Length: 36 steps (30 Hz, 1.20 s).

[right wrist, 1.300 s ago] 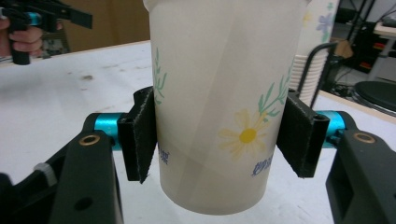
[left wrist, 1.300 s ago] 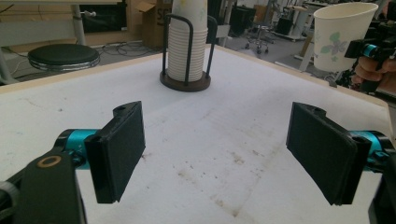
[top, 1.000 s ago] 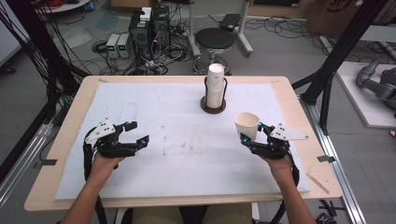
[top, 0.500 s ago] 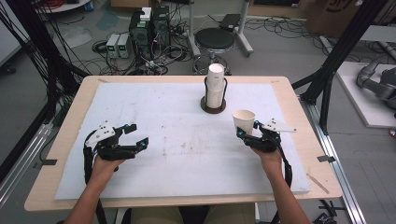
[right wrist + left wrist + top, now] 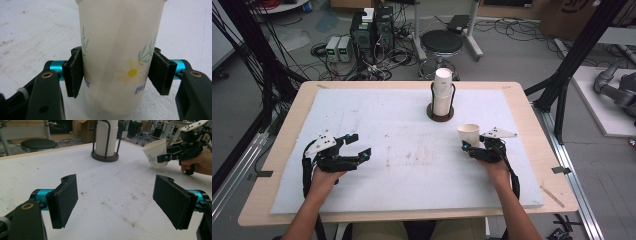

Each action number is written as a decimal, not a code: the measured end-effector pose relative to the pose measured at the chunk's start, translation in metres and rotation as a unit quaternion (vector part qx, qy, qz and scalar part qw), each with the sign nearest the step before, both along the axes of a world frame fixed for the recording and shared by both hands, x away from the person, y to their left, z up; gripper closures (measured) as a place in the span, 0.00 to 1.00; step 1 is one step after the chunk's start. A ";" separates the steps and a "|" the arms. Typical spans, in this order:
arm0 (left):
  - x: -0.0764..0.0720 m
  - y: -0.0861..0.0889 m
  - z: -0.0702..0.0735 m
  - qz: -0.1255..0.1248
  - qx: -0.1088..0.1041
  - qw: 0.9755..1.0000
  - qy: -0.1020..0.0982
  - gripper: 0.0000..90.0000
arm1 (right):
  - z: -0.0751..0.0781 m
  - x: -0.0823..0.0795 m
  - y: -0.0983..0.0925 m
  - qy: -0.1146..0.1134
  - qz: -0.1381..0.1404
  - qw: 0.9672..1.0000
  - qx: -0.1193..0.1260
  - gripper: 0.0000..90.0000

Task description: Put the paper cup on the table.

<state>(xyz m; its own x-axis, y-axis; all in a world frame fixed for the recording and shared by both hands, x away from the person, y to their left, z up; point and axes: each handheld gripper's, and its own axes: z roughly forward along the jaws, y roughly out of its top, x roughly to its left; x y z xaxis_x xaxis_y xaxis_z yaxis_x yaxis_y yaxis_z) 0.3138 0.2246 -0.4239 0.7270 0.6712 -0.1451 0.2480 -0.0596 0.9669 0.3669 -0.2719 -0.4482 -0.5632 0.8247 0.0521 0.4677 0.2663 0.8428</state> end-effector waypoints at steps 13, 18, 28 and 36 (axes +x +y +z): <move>0.000 0.001 -0.001 0.003 0.000 1.000 0.008 0.23 | 0.002 -0.018 -0.015 0.024 0.037 0.997 -0.063 0.42; 0.001 0.004 -0.002 0.006 -0.002 1.000 0.012 0.23 | 0.000 -0.017 -0.014 0.031 0.040 0.997 -0.052 0.34; -0.001 0.006 -0.001 0.005 -0.017 1.000 0.013 0.21 | 0.013 -0.032 -0.026 0.026 0.040 0.999 -0.009 0.24; -0.005 0.006 -0.001 0.008 -0.022 1.000 0.010 0.21 | 0.024 -0.054 -0.033 0.004 0.046 0.999 -0.010 0.24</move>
<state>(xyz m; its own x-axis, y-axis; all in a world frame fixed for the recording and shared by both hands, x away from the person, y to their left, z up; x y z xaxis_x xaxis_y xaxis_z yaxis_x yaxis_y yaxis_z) 0.3086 0.2310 -0.4246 0.7124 0.6757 -0.1895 0.2685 -0.0129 0.9632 0.3132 -0.3053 -0.4245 -0.6359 0.7707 0.0405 0.4470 0.3250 0.8335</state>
